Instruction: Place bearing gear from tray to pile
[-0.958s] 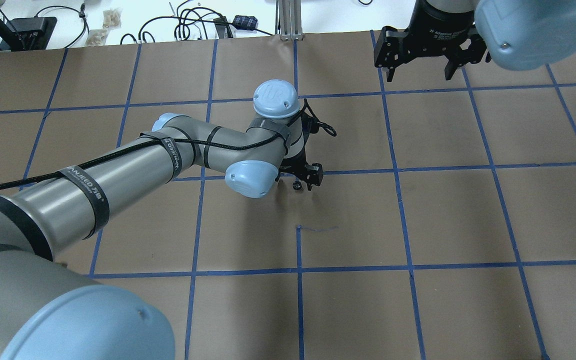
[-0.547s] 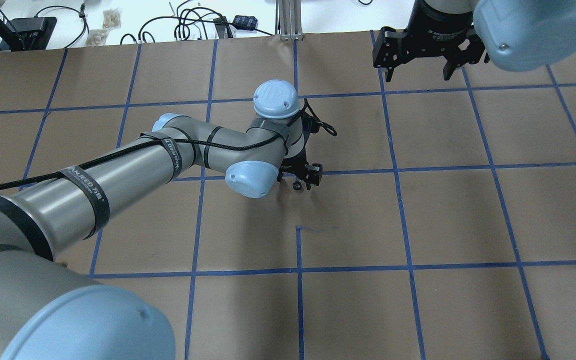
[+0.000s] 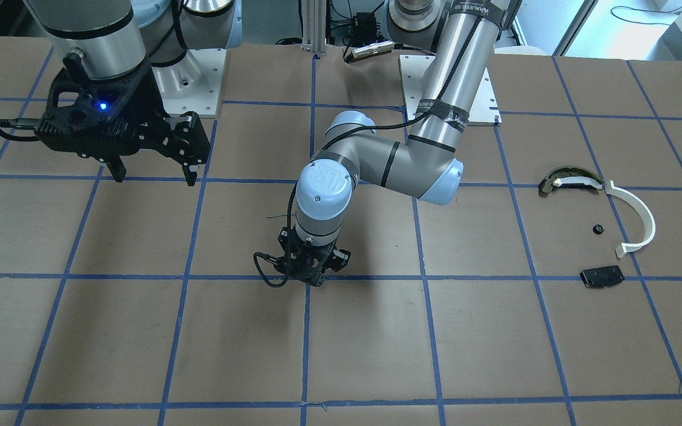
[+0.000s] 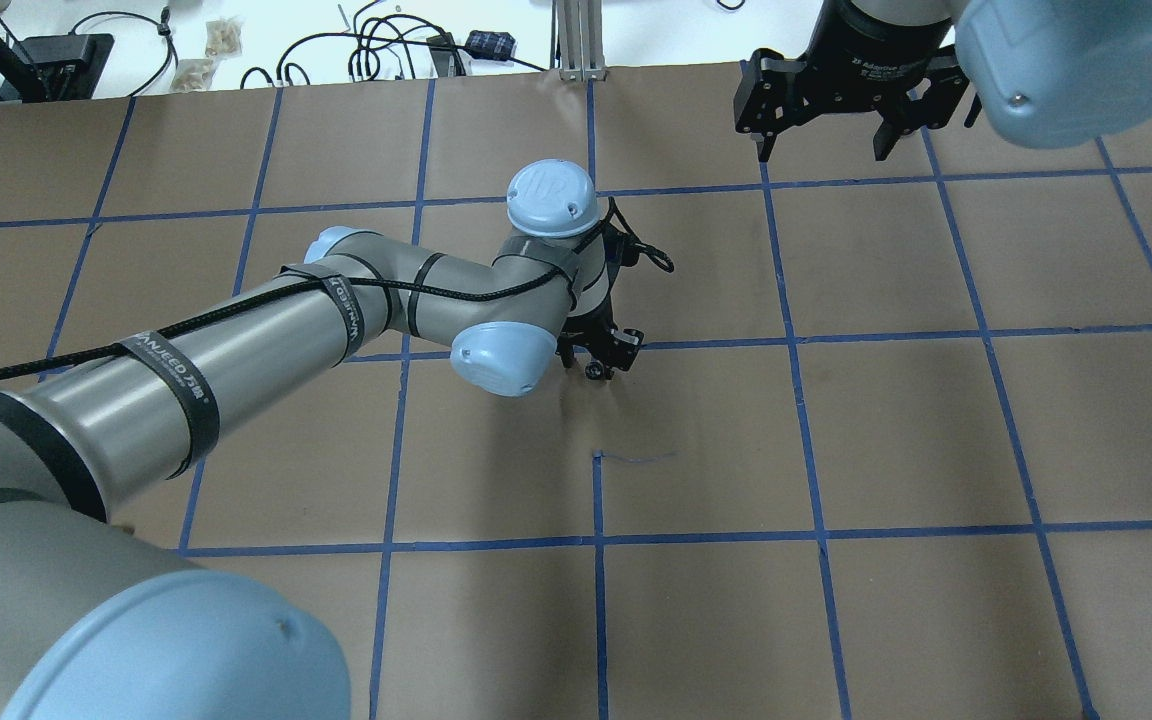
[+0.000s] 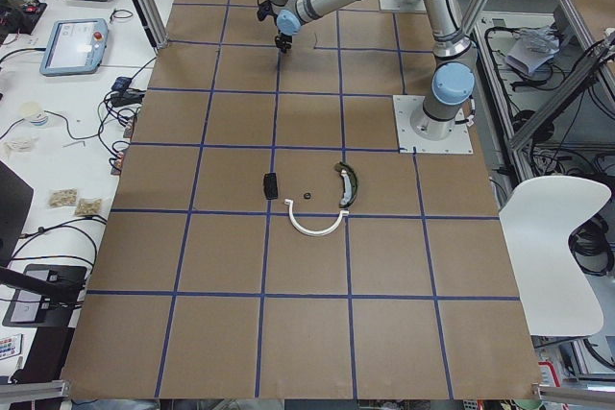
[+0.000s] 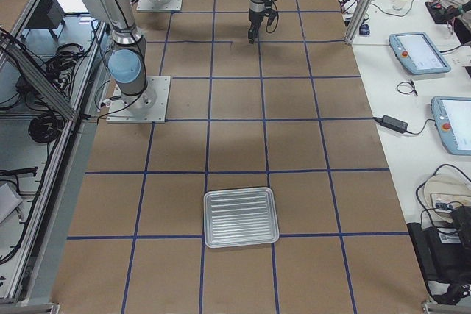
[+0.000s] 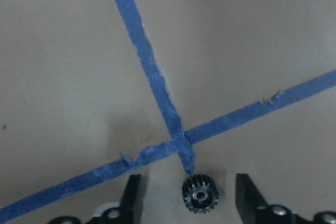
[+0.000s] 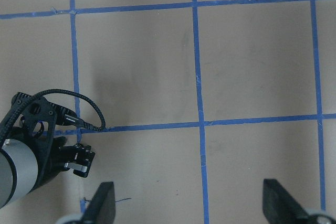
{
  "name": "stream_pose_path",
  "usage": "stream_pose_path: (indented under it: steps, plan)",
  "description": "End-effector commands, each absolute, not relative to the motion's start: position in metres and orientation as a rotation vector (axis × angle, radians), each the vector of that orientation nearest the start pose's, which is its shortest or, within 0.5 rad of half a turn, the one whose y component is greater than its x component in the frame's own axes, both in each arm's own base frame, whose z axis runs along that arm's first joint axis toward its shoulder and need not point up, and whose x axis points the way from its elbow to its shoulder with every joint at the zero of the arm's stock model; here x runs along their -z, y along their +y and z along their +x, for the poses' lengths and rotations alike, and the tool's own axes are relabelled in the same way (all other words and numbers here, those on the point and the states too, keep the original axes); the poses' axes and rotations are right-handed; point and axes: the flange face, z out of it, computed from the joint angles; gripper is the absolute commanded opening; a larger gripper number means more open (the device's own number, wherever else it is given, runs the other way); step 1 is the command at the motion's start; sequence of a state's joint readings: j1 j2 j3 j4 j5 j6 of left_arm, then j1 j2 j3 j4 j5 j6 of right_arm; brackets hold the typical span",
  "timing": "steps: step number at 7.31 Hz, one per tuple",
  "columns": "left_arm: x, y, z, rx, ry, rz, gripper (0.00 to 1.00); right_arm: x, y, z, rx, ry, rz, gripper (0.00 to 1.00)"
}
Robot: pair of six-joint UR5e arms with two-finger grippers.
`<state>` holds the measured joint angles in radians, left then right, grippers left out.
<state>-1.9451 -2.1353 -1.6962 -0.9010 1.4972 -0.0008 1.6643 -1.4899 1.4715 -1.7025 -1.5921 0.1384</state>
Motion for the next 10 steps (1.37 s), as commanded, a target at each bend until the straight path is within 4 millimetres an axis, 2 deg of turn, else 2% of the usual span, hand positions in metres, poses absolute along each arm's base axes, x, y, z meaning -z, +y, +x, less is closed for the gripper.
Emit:
stream_pose_path:
  steps: [1, 2, 3, 4, 5, 6, 7, 8, 10]
  plan:
    - [-0.171, -0.533, -0.36, -0.05, 3.151, 0.606, 0.05, -0.512, -0.522, 0.18, 0.231, 3.142, 0.08, 1.0]
    - [-0.173, -0.534, -0.361, -0.045, 3.158, 0.6, 0.0, -0.513, -0.522, 0.18, 0.233, 3.142, 0.087, 1.0]
    - [-0.178, -0.536, -0.362, -0.031, 3.162, 0.596, 0.0, -0.512, -0.523, 0.18, 0.235, 3.141, 0.088, 1.0]
    - [-0.199, -0.538, -0.358, 0.006, 3.157, 0.611, 0.0, -0.513, -0.523, 0.18, 0.242, 3.139, 0.087, 1.0]
    - [-0.215, -0.55, -0.338, -0.005, 3.163, 0.555, 0.0, -0.513, -0.523, 0.181, 0.244, 3.137, 0.085, 1.0]
    - [-0.237, -0.572, -0.299, -0.029, 3.169, 0.473, 0.0, -0.513, -0.523, 0.181, 0.246, 3.135, 0.085, 1.0]
    - [-0.256, -0.592, -0.236, -0.088, 3.102, 0.415, 0.0, -0.511, -0.524, 0.181, 0.239, 3.129, 0.081, 1.0]
    - [-0.273, -0.607, -0.157, -0.121, 3.062, 0.335, 0.0, -0.511, -0.523, 0.181, 0.232, 3.13, 0.079, 1.0]
    - [-0.289, -0.614, 0.005, -0.137, 3.077, 0.18, 0.0, -0.51, -0.523, 0.181, 0.23, 3.131, 0.071, 1.0]
